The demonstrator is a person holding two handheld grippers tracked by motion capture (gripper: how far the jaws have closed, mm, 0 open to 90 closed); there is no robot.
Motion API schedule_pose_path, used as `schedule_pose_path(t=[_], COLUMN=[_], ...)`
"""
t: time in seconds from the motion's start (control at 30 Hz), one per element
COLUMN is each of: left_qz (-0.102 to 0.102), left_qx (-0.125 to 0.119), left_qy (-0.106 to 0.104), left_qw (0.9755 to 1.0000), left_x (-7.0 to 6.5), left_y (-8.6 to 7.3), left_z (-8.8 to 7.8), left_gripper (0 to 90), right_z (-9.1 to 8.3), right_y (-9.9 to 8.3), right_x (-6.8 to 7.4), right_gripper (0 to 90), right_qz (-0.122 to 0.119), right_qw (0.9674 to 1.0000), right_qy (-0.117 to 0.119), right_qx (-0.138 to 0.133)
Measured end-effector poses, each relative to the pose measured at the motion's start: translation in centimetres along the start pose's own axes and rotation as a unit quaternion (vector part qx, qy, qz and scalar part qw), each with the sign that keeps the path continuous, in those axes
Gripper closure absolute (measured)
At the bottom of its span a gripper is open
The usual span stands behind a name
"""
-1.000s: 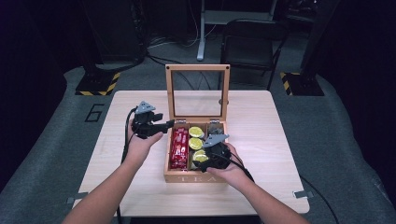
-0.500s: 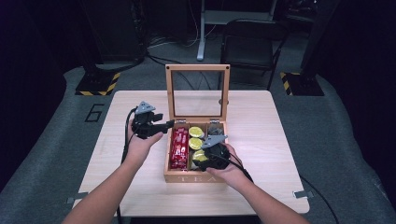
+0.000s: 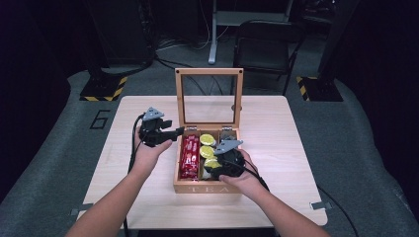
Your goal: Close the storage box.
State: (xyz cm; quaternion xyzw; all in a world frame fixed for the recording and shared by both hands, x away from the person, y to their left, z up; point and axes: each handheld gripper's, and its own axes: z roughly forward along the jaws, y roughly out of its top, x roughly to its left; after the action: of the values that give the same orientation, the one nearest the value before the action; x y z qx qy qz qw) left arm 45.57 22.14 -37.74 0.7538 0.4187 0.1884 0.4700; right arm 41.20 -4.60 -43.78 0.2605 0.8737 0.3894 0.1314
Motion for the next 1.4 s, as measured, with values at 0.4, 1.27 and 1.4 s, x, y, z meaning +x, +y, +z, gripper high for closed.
schedule_pose_path(t=[0.4, 1.27, 1.4], left_qz=[0.001, 0.003, 0.003], left_qx=[0.001, 0.005, 0.005], left_qy=[0.002, 0.005, 0.005], left_qw=[1.0000, 1.0000, 1.0000], left_x=[0.1, 0.0, 0.1], left_y=[0.1, 0.0, 0.0], left_z=[-0.2, -0.1, -0.1], left_gripper=[38.8, 38.8, 38.8], right_z=[-1.4, -5.5, -6.4], right_y=[0.4, -1.9, -2.4], right_x=[-1.0, -6.4, -7.5], right_gripper=[36.7, 36.8, 36.8], right_qz=[0.004, 0.048, 0.064], right_qw=[0.9999, 0.9955, 0.9934], right_qy=[-0.009, -0.081, -0.095], right_qx=[-0.007, -0.010, -0.009])
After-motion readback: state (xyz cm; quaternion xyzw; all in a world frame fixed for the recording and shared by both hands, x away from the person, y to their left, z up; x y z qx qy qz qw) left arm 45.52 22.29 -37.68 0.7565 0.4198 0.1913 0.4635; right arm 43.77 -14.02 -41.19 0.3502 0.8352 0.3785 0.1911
